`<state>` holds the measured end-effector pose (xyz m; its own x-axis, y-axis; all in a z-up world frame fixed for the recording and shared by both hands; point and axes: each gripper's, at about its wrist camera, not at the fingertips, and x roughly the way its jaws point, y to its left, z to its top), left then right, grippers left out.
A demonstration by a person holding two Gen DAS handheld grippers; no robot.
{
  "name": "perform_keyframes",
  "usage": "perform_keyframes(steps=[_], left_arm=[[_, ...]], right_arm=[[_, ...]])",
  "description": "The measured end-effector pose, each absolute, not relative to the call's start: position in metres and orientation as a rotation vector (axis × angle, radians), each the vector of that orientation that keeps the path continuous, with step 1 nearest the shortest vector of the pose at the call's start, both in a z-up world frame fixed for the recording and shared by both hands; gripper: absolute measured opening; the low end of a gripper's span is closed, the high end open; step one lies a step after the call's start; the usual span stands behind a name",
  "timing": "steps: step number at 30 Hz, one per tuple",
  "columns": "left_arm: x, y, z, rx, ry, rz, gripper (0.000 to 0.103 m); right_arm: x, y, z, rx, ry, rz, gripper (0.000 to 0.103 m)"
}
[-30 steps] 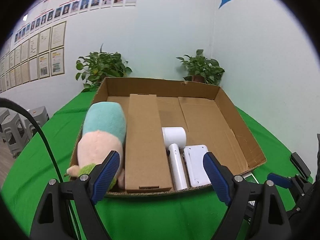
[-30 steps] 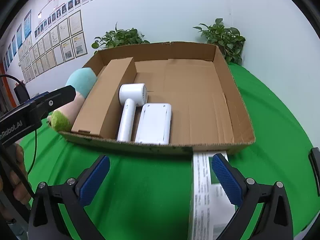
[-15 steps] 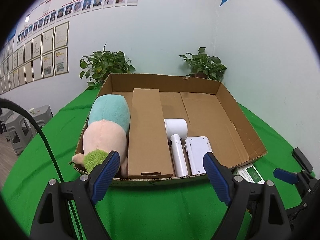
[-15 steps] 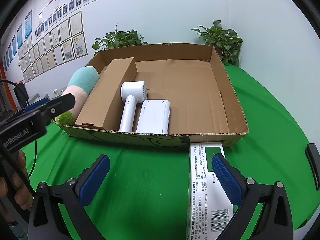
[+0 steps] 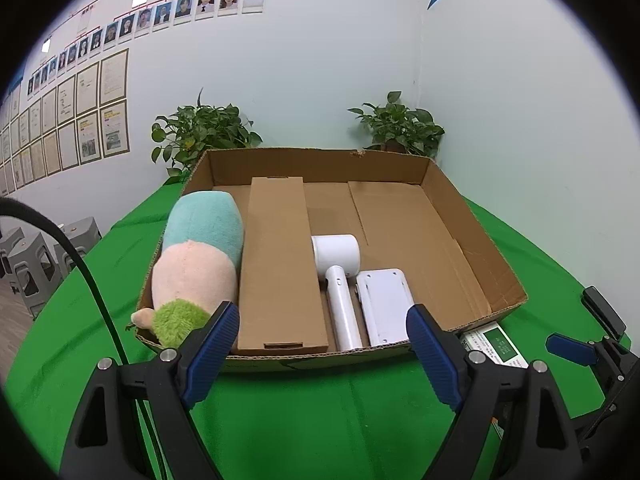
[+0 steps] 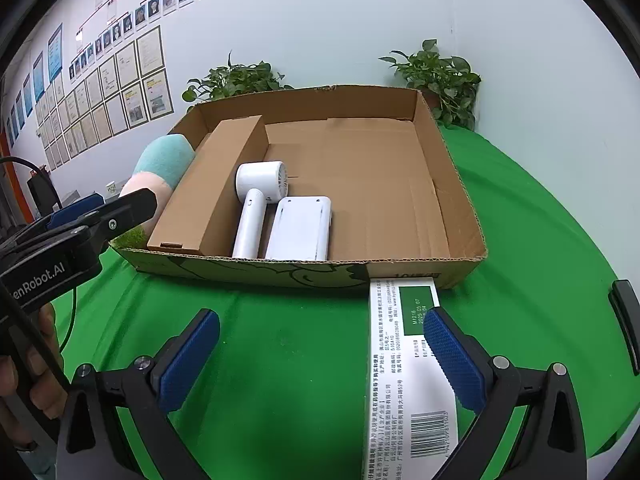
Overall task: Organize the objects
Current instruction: 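Withdraw the left tool and move it over the medicine box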
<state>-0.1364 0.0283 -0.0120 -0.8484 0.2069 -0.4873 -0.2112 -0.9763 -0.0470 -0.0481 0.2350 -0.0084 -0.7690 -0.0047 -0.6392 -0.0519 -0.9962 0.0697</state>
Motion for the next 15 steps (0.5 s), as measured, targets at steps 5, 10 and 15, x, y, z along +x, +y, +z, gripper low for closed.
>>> perform_keyframes(steps=[5, 10, 15], left_arm=[[-0.139, 0.036, -0.020, -0.815, 0.023, 2.777, 0.086], [-0.136, 0.047, -0.032, -0.866, 0.024, 2.659, 0.086], [-0.141, 0.070, -0.049, -0.959, -0.029, 2.478, 0.086]], right_arm=[[-0.039, 0.246, -0.013, -1.075, 0.119, 2.933, 0.103], [-0.014, 0.278, -0.029, -1.119, 0.089, 2.864, 0.103], [-0.005, 0.301, -0.057, -1.247, 0.167, 2.795, 0.102]])
